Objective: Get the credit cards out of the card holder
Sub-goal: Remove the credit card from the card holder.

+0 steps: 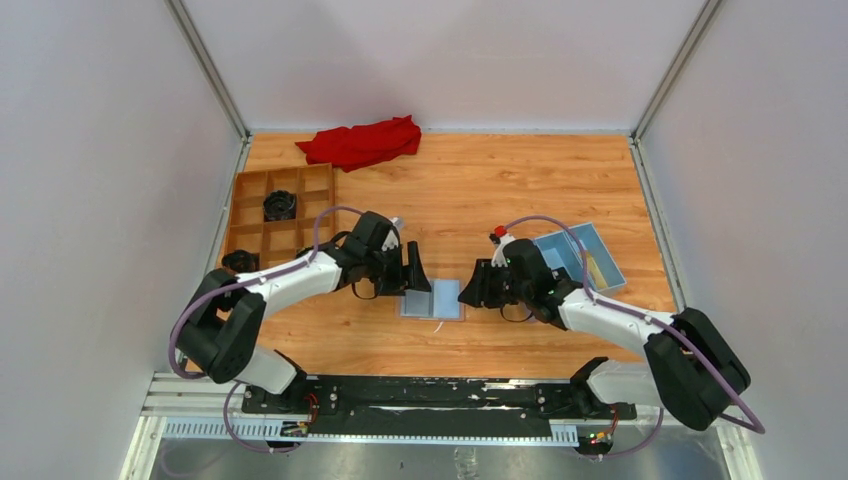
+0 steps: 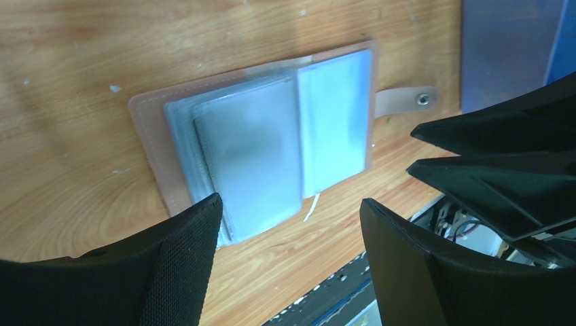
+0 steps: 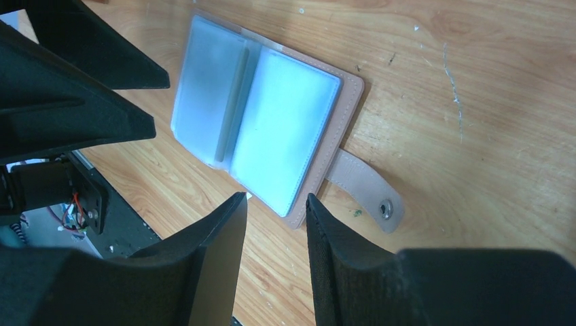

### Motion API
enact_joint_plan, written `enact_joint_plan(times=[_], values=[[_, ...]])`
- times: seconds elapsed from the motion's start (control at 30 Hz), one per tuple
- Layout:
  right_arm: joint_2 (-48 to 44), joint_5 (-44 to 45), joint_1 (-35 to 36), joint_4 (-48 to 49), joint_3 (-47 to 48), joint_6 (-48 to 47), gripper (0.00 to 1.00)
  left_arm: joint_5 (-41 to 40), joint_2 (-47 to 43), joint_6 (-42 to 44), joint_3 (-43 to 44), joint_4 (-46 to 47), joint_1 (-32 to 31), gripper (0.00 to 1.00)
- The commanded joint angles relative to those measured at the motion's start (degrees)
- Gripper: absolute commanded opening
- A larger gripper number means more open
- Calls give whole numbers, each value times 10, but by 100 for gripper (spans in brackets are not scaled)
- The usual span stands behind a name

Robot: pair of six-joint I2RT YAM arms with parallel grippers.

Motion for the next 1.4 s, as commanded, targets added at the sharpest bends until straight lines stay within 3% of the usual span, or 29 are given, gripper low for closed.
enact_joint_plan(times=[0.0,0.43,0.77,1.03,1.2,1.37], values=[[26,-5,0,4,17,-16,42,-12,8,15,-10,-8,2,77],[34,-1,0,5,9,-11,42,10,56,18,-7,19,2,77],[44,-7,0,15,9,-5,42,101,27,-20,-20,108,2,72],[36,-7,-1,15,3,-1,42,126,46,-26,7,111,-6,71],[-22,10,-2,-15,-7,1,42,130,52,-35,34,111,-29,71],[-135,68,-8,-108,-11,-8,42,127,74,-47,73,116,-66,71]])
